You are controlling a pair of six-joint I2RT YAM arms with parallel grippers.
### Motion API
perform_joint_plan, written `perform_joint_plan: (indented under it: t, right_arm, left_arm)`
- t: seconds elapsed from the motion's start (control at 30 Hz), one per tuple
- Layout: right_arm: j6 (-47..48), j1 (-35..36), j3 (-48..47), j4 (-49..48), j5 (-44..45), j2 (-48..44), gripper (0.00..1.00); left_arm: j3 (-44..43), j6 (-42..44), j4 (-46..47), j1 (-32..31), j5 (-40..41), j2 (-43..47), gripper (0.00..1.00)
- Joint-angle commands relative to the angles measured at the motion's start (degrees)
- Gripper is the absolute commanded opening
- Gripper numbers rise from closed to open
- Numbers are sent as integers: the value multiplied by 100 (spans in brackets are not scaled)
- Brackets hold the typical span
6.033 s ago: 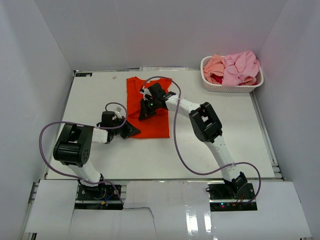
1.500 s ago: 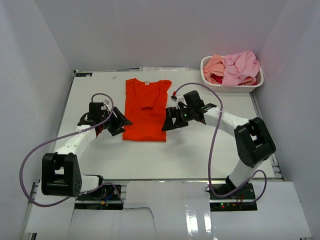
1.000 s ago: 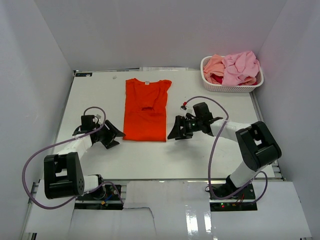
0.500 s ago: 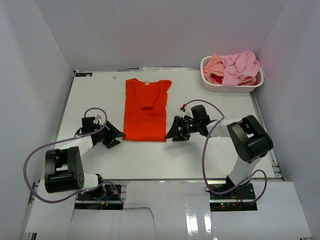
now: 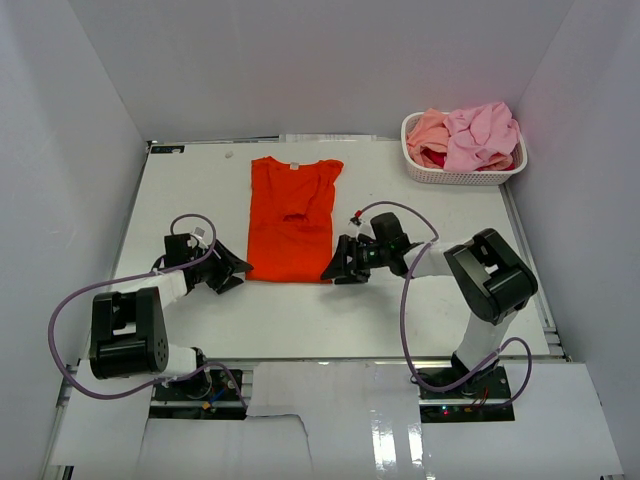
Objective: Fold and stack the t-shirts
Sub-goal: Grab one side of the 2/3 rectangular tshirt with both arms
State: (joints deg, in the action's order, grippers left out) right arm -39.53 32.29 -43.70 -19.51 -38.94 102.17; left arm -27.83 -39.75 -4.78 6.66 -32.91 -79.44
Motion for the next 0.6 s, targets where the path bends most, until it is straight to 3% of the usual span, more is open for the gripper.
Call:
perform_joint_plan:
  t: [0.0, 0.17, 0.57]
  right_arm:
    - [-46, 136, -86, 105, 387, 136, 73]
    - [-169, 216, -33, 35, 589, 136, 60]
    - [-371, 225, 37, -220, 905, 259, 57]
  left_arm:
    - [120, 213, -243, 20, 522, -124, 64]
    - [120, 213, -234, 29, 548, -168, 64]
    - [120, 231, -278, 29, 601, -124, 63]
